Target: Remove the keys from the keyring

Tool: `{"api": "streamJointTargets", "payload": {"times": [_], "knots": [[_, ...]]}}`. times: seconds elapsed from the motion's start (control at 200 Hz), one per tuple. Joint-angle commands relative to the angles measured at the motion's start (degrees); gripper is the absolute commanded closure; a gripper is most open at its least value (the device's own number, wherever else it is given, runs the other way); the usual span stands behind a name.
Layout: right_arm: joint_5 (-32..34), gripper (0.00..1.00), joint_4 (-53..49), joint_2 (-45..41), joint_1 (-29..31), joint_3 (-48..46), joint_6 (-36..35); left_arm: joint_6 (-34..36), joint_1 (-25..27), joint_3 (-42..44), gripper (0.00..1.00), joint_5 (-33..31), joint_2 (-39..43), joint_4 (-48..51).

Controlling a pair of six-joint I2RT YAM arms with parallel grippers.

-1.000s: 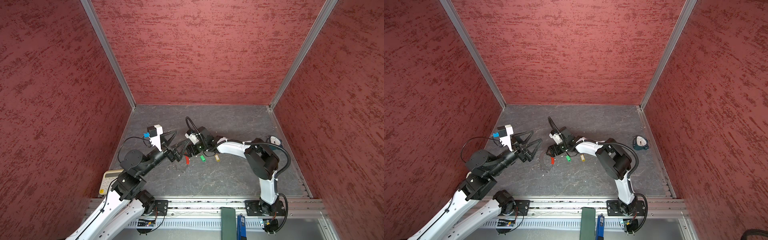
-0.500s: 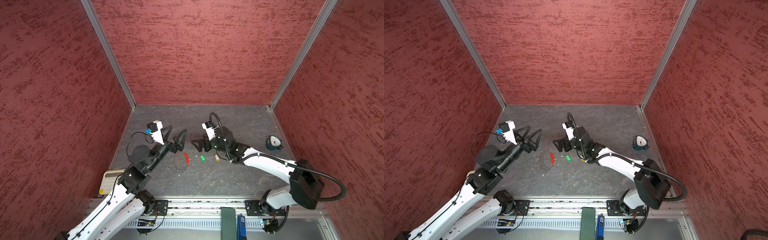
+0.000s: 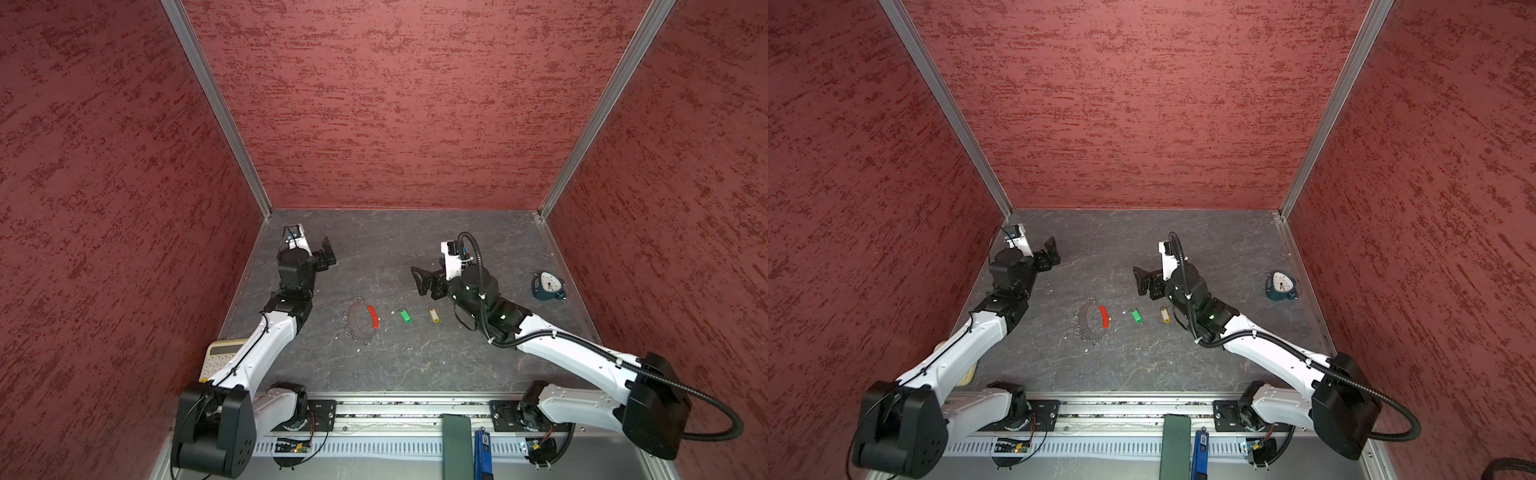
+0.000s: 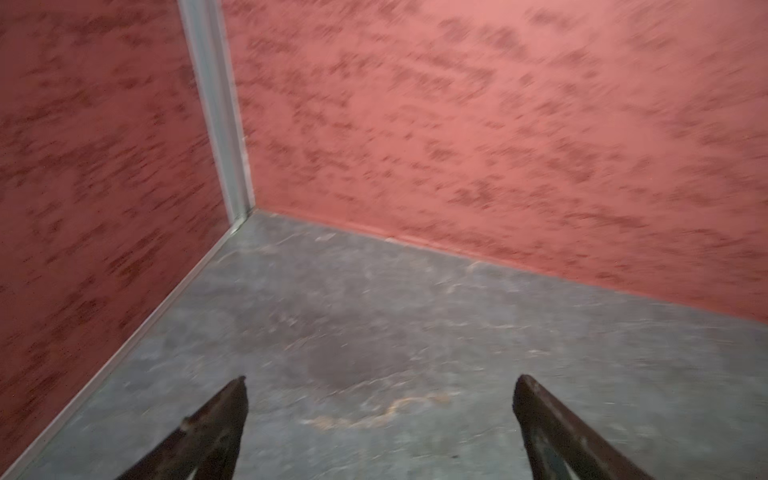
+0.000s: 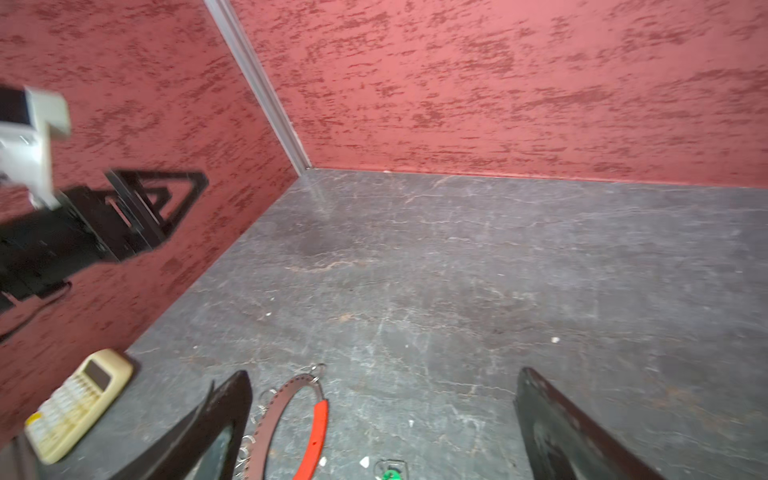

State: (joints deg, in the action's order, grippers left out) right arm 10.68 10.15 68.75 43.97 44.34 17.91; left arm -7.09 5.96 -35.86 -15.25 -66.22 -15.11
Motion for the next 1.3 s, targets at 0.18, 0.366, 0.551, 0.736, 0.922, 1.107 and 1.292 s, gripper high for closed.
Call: {"api": "streamJointTargets", "payload": {"times": [0.18,0.366,0.551,0.736,0.922,1.107,1.292], "knots": [[0.8,0.01,3.5,-5.2,-4.5,-2.7,-2.3,4.4,-4.5,5.0,0.0,-1.1,-11.1,-11.7],[-0.7,0.01,12.2,-9.9,-9.3,-9.1,-4.1,6.9,-4.7,7.8,0.01,4.6,-15.9,-20.7],[2.1,0.01,17.6,-11.9,-14.7,-12.8,-6.6,6.5,-6.4,11.8,0.01,9.4,-19.9,-31.0],[3.4,0.01,21.6,-14.1,-19.7,-14.8,-9.1,7.5,-7.7,14.4,0.01,15.9,-22.3,-37.7],[10.4,0.01,26.1,-13.7,-26.1,-17.4,-15.8,7.5,-7.1,14.2,0.01,14.8,-21.9,-36.3],[12.7,0.01,34.1,-5.3,-33.9,-22.0,-21.6,7.4,-7.3,14.3,0.01,14.9,-21.8,-36.6],[6.6,0.01,42.0,4.3,-40.1,-26.2,-18.7,7.4,-7.2,14.2,0.01,15.1,-21.7,-36.3]]}}
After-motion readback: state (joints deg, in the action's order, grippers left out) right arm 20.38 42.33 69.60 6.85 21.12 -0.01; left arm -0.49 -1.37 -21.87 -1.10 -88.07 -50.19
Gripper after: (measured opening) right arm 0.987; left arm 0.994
